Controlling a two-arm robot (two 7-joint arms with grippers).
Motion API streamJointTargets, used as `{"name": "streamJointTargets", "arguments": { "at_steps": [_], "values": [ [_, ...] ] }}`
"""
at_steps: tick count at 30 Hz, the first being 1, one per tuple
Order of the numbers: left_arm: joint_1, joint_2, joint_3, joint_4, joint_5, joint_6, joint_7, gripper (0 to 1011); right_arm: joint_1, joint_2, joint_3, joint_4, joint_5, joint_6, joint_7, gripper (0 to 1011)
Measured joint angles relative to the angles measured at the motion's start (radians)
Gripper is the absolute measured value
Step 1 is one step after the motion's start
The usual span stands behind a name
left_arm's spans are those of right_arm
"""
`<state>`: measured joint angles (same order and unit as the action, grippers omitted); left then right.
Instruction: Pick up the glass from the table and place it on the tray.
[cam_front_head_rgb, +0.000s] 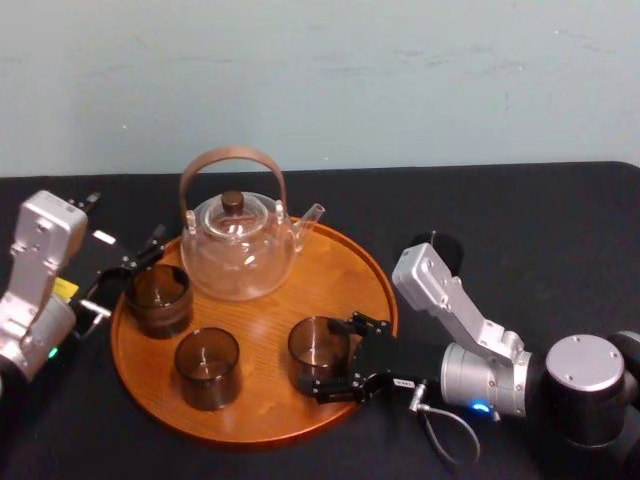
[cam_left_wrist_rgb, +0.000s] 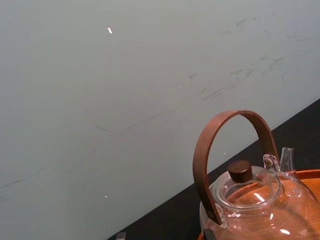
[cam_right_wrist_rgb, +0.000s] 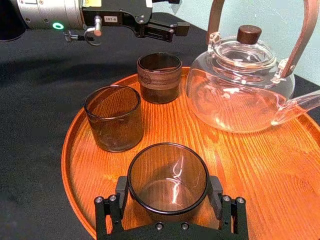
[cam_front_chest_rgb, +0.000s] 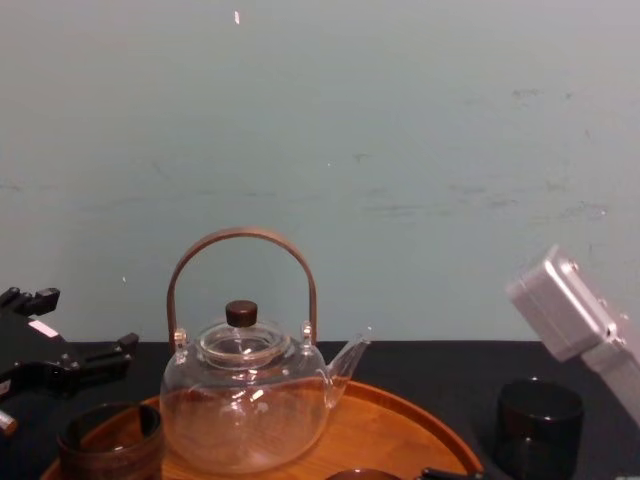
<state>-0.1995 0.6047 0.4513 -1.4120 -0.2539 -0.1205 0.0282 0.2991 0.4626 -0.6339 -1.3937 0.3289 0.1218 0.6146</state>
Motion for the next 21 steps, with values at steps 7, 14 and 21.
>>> {"name": "streamJointTargets", "arguments": {
  "at_steps": [7, 14, 21],
  "values": [
    [0.000, 0.000, 0.000, 0.000, 0.000, 0.000, 0.000, 1001, 0.000, 0.000, 0.001, 0.000, 0.002, -0.001, 0.000, 1002],
    [0.000, 0.000, 0.000, 0.000, 0.000, 0.000, 0.000, 1001, 0.001, 0.000, 0.001, -0.001, 0.003, -0.003, 0.000, 1002],
    [0.000, 0.000, 0.000, 0.000, 0.000, 0.000, 0.000, 1001, -0.009, 0.016, 0.018, -0.017, 0.033, -0.017, 0.023, 1002]
  ]
}}
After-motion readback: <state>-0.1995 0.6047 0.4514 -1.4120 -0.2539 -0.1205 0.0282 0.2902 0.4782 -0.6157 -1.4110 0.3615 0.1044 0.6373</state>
